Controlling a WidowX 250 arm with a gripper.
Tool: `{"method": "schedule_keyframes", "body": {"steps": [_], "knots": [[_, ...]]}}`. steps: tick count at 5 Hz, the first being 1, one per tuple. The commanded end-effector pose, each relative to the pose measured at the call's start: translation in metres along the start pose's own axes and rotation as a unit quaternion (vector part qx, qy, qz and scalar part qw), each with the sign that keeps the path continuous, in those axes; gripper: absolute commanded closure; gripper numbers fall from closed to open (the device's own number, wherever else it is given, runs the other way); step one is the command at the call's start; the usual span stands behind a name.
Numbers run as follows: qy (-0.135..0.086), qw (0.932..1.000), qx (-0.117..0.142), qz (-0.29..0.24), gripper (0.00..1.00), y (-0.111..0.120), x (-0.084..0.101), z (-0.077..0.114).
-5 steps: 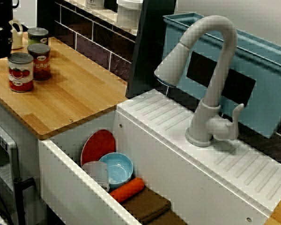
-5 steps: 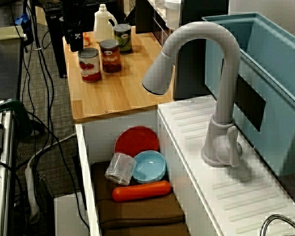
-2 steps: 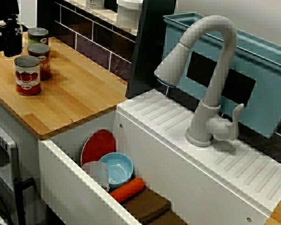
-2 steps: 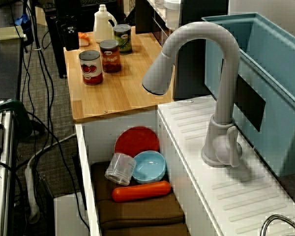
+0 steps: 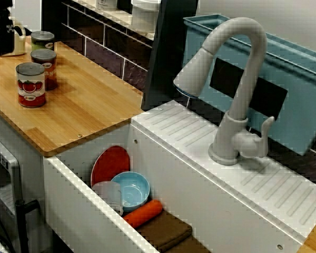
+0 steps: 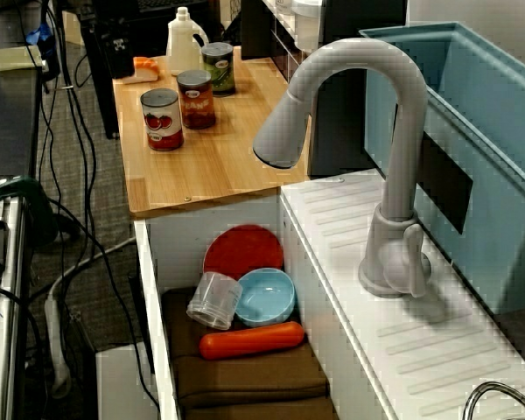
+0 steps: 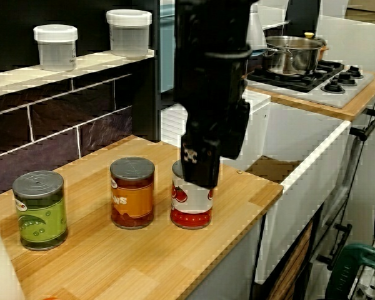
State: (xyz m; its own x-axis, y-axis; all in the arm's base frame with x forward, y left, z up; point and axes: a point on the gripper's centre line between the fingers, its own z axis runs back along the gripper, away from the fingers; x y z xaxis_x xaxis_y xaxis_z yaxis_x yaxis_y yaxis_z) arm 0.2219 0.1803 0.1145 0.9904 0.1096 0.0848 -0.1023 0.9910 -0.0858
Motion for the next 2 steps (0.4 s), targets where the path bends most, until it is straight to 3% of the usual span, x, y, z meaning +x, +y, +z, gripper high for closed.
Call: {"method": "schedule_keyframes", "body": {"steps": [1,2], "knots": [[-0.086,0.9873,0.134,0.005,0.0,0.0266,0.0148,0.0304],[-0.118,0.9716,0.205,0.001,0.0,0.0254,0.0202,0.0254]]}}
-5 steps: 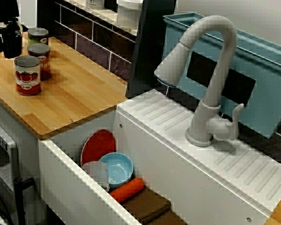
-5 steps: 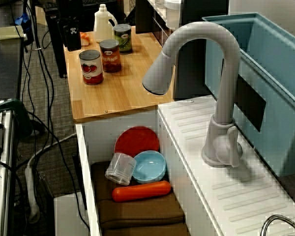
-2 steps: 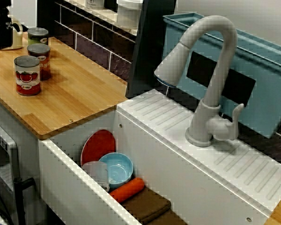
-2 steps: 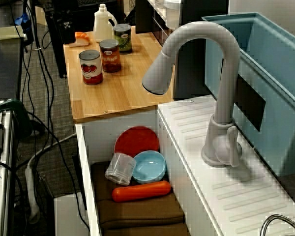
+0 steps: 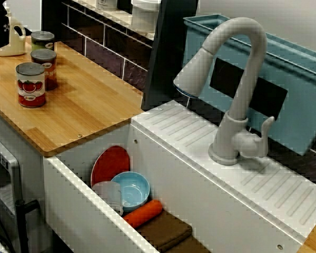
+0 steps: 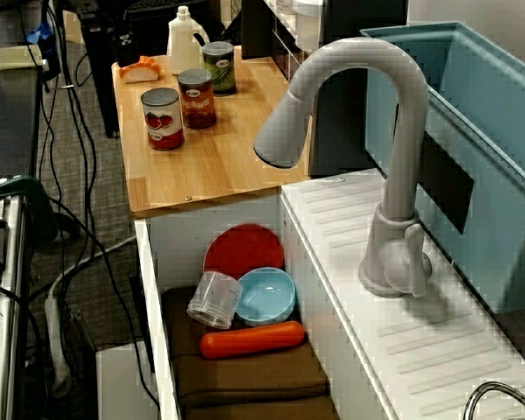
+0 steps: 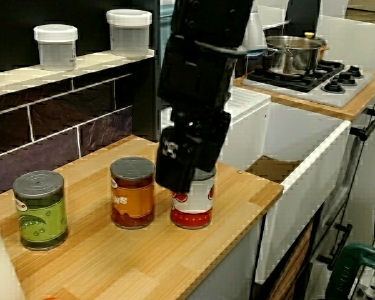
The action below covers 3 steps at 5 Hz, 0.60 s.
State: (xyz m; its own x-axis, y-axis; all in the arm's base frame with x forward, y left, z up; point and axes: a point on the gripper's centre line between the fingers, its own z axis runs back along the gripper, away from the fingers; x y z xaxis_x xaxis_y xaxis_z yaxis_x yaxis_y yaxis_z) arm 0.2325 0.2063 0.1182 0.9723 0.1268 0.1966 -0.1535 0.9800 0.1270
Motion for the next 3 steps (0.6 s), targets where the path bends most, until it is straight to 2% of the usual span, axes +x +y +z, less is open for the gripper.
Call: {"method": "schedule_keyframes", "body": {"steps": [1,2,3], "knots": [[-0.091,0.9859,0.139,-0.02,0.0,-0.007,0.006,0.013],[-0.089,0.9814,0.164,-0.047,0.0,-0.018,0.004,0.004],[-0.079,0.9806,0.169,-0.06,0.0,-0.02,0.004,-0.001]]}}
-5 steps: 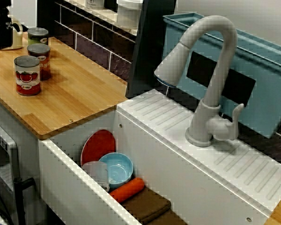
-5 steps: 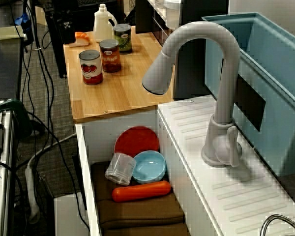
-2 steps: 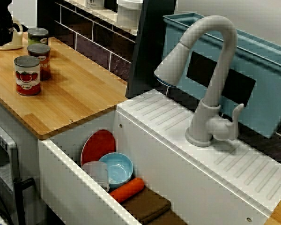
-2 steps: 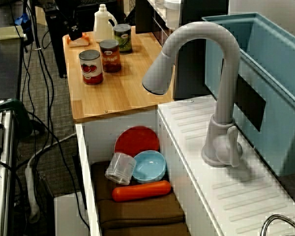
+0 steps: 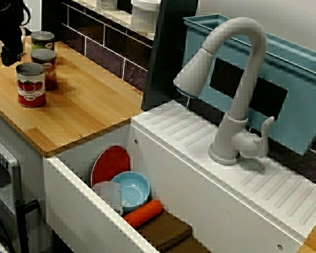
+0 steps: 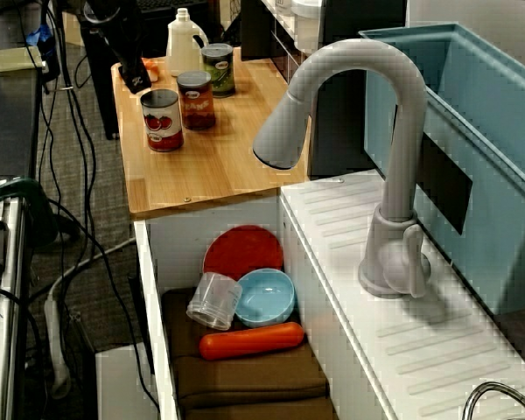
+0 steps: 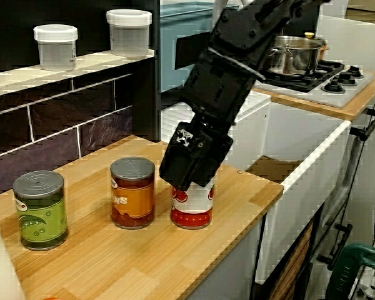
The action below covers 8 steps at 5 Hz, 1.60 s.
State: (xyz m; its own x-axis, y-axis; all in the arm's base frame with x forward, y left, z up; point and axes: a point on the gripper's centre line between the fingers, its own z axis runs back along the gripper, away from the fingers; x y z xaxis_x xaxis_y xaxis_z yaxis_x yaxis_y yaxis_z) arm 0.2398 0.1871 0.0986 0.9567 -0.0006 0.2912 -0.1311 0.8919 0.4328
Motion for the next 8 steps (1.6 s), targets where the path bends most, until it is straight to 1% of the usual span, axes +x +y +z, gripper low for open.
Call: {"method": "schedule_keyframes", "body": {"steps": [1,4,6,8], "knots": [[-0.012,0.9998,0.007,-0.016,0.0,0.008,0.005,0.014],[0.001,0.9999,0.005,-0.013,0.0,0.013,0.008,0.013],[0.007,0.9999,0.006,-0.014,0.0,0.023,0.013,0.014],[0.025,0.9992,0.015,-0.026,0.0,0.031,0.013,0.006]]}}
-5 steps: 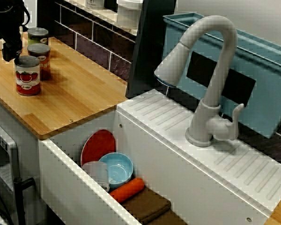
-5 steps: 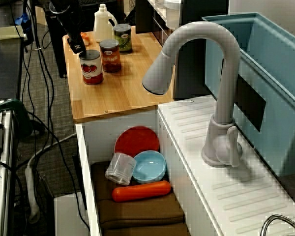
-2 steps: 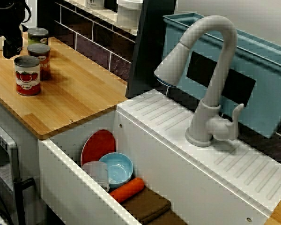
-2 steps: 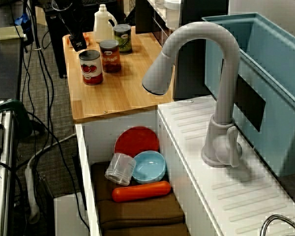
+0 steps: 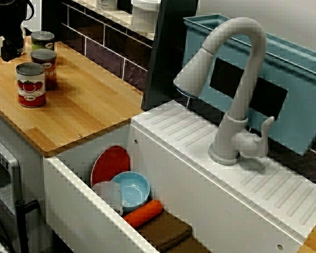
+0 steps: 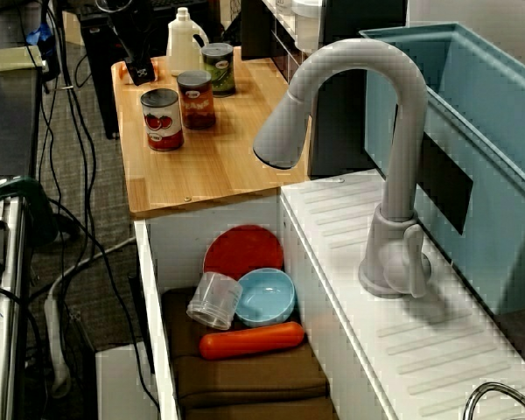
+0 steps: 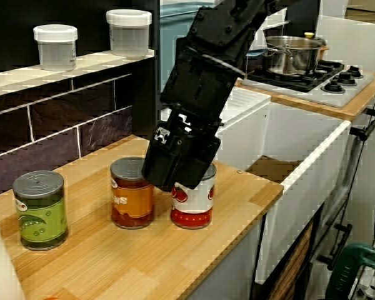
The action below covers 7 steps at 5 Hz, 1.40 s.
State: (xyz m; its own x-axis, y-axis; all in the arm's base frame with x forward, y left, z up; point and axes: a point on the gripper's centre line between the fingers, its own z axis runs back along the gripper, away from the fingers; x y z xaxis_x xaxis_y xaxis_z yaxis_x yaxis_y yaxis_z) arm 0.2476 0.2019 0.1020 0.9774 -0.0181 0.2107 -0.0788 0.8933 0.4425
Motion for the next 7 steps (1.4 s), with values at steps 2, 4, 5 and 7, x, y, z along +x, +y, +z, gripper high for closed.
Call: {"method": "schedule_keyframes", "body": {"steps": [2,4,5,7], "knots": [[0.008,0.9998,0.021,-0.001,0.0,0.015,0.002,0.005],[0.107,0.9831,-0.137,0.056,0.0,0.027,0.012,-0.002],[0.102,0.9583,-0.262,0.049,0.0,0.039,0.012,0.013],[0.11,0.9015,-0.418,0.029,0.0,0.05,0.008,0.018]]}}
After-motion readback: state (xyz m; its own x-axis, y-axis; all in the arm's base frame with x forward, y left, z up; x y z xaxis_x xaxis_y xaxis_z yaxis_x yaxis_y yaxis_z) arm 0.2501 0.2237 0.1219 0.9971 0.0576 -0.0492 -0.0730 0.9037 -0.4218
